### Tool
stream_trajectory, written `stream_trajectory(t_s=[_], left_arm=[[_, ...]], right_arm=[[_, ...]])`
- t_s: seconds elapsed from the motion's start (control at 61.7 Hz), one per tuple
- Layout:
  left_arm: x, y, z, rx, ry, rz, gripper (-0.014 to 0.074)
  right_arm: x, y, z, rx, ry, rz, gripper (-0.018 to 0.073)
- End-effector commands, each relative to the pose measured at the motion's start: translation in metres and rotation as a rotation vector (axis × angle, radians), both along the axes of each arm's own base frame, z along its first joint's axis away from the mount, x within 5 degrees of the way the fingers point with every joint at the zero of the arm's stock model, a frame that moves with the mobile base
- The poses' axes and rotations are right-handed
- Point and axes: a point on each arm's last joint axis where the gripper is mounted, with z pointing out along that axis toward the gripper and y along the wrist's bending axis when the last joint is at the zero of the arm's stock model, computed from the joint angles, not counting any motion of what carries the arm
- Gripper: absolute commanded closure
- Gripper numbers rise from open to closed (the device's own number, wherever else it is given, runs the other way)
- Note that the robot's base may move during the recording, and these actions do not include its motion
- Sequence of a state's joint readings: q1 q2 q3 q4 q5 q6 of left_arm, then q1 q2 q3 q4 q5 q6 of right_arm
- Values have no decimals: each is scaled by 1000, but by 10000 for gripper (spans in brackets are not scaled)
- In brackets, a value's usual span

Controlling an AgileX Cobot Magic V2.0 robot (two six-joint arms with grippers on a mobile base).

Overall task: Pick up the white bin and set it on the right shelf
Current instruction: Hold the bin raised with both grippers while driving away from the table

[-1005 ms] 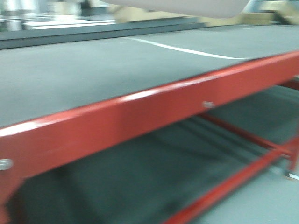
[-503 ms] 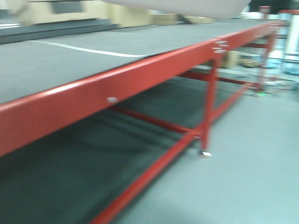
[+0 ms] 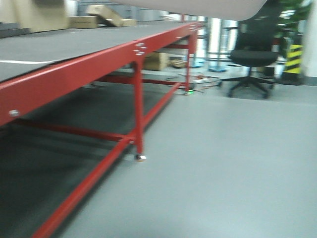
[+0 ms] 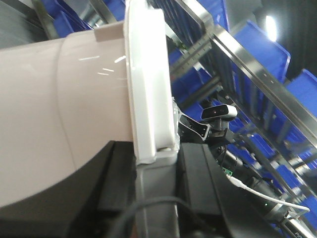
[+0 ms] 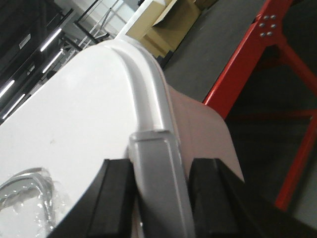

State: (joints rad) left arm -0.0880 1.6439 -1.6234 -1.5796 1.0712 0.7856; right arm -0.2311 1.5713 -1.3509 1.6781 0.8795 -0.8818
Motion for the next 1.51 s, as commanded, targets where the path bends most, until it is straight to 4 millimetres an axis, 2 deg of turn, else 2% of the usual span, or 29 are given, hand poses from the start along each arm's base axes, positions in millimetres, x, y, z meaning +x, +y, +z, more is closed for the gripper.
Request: stream_trajectory(t_s=[0.0,1.492], left_arm=[[-44,-20,31,-74,-95,-282,713],[-44,-20,31,-74,-95,-282,713]], right_arm=[[-30,33,38,53,-147,258,505],[-30,33,38,53,-147,258,505]])
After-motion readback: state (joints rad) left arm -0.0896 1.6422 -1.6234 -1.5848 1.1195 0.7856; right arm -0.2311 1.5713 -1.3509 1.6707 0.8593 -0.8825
